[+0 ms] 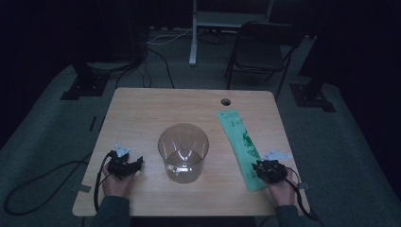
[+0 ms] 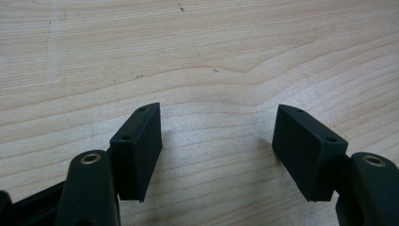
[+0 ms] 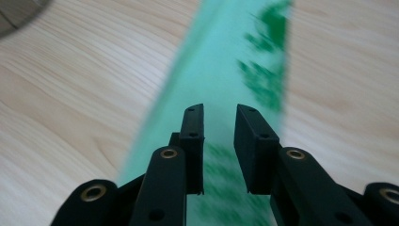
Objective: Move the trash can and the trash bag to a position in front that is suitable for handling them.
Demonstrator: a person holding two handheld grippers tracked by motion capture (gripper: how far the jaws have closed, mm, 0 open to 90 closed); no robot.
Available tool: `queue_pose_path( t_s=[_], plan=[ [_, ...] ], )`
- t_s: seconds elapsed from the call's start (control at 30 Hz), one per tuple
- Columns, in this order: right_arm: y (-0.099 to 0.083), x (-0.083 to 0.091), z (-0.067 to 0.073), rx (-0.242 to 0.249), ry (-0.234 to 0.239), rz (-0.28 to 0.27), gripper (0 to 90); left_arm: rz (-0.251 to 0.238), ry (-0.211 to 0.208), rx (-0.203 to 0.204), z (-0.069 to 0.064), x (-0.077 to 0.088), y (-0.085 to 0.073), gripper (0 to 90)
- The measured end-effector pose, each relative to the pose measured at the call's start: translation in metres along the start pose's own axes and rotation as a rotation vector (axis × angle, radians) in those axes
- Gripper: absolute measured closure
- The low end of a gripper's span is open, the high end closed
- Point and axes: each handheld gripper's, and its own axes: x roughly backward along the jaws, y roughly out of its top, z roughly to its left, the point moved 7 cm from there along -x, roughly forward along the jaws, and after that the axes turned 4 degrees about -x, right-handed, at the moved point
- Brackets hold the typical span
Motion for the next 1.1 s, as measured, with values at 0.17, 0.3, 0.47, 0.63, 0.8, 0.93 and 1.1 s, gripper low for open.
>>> queue_pose_path(
  t_s=[0.17, 0.3, 0.47, 0.63, 0.8, 0.93, 1.1],
  plan=[
    [0.016, -0.026, 0.023, 0.041, 0.015, 0.023, 71.1, 0.0, -0.001, -0.001, 0.0, 0.0, 0.0, 33.3],
    [0.02, -0.046, 0.027, 0.022, 0.006, 0.044, 67.1, 0.0, -0.001, -0.002, 0.0, 0.0, 0.0, 33.3],
    [0.021, -0.059, 0.028, 0.032, -0.035, 0.055, 65.0, 0.0, -0.001, -0.001, 0.0, 0.0, 0.0, 33.3],
    [0.019, -0.058, 0.026, 0.026, -0.009, 0.081, 82.7, 0.0, -0.001, -0.002, 0.0, 0.0, 0.0, 33.3],
    [0.009, -0.048, 0.021, 0.042, 0.0, 0.099, 89.4, 0.0, -0.001, -0.001, 0.0, 0.0, 0.0, 33.2],
    [-0.003, -0.036, 0.018, 0.071, 0.021, 0.12, 89.5, 0.0, -0.001, -0.002, 0.0, 0.0, 0.0, 33.3],
    [-0.021, -0.018, 0.008, 0.083, 0.043, 0.15, 85.7, 0.0, -0.001, -0.002, 0.0, 0.0, 0.0, 33.2]
  ],
)
